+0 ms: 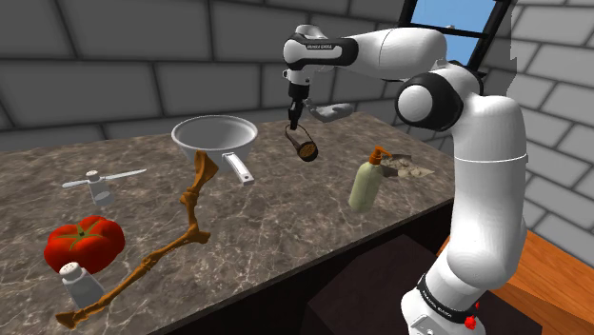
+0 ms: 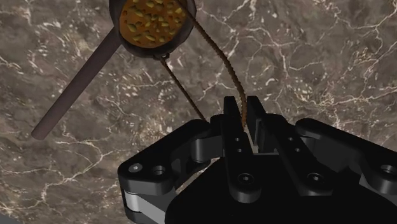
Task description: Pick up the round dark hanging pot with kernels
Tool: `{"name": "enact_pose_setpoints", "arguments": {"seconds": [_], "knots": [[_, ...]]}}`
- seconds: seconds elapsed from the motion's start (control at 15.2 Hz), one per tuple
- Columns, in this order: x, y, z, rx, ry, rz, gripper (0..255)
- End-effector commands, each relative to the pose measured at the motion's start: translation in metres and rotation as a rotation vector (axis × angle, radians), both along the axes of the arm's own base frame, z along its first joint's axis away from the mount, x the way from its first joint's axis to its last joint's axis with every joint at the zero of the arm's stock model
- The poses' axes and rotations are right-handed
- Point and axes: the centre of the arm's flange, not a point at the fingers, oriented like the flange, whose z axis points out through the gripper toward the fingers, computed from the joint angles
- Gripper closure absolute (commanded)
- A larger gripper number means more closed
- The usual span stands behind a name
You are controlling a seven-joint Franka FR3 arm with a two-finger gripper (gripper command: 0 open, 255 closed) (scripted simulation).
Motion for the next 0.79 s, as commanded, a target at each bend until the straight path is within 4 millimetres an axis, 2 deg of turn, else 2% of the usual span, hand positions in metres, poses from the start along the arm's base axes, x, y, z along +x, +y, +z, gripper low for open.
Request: {"name": "enact_pose_setpoints", "arguments": {"seconds": [0.0, 0.73], "knots": [[0.0, 0.0, 0.004, 0.0, 0.001, 0.0, 255], [0.0, 0.0, 0.062, 0.0, 0.001, 0.0, 255]]}}
